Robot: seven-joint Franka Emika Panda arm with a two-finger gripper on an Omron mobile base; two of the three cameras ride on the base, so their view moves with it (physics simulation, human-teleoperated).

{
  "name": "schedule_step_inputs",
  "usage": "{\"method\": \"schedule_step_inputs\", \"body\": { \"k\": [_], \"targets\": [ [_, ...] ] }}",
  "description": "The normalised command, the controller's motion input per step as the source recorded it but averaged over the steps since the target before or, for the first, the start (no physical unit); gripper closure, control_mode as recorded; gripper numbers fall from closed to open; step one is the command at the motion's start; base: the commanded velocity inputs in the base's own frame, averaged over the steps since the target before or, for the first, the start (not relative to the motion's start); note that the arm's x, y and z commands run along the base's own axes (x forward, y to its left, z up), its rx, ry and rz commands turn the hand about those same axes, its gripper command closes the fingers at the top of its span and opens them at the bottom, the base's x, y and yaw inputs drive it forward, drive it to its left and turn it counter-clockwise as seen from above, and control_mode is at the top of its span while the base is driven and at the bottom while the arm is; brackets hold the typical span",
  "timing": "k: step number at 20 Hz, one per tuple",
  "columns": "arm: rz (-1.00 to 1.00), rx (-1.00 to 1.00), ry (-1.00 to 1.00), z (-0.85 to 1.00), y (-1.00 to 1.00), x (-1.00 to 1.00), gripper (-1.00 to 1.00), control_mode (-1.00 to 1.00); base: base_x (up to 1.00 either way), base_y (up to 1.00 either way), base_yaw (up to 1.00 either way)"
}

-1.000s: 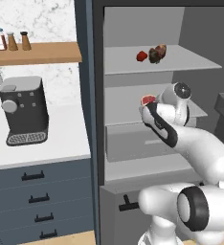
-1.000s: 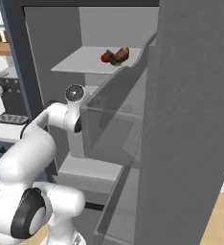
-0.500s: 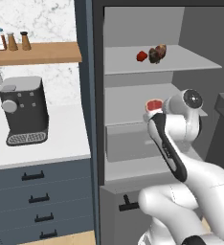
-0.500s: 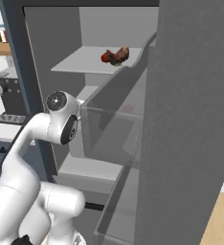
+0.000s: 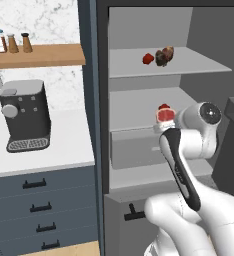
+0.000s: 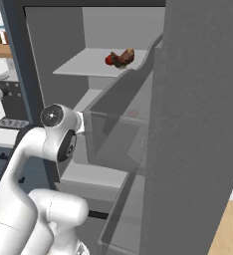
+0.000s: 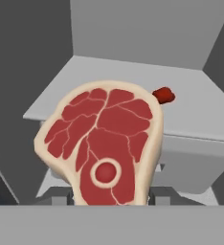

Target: Place one bell pepper and one steak in each tupperware on the nearby counter, to pack two identical lunches.

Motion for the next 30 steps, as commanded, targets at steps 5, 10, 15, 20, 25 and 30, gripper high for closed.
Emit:
{"method": "schedule_step_inputs", "body": {
  "k": [5, 10, 15, 20, 25, 30],
  "targets": [
    [-0.06, 0.00, 0.00, 0.00, 0.00, -0.12, 1.00, -1.00, 0.00, 0.00, 0.00],
    [-0.04, 0.00, 0.00, 0.00, 0.00, -0.07, 1.00, 1.00, -0.26, 0.03, -0.02],
    [0.00, 0.00, 0.00, 0.00, 0.00, 0.00, 1.00, 1.00, -0.83, 0.33, -0.03],
    [0.00, 0.00, 0.00, 0.00, 0.00, 0.00, 1.00, 1.00, -0.36, 0.68, 0.01],
    [0.00, 0.00, 0.00, 0.00, 0.00, 0.00, 1.00, 1.00, -0.22, 0.99, 0.04],
    [0.00, 0.00, 0.00, 0.00, 0.00, 0.00, 1.00, 1.00, -0.32, 1.00, 0.00]
  ]
}}
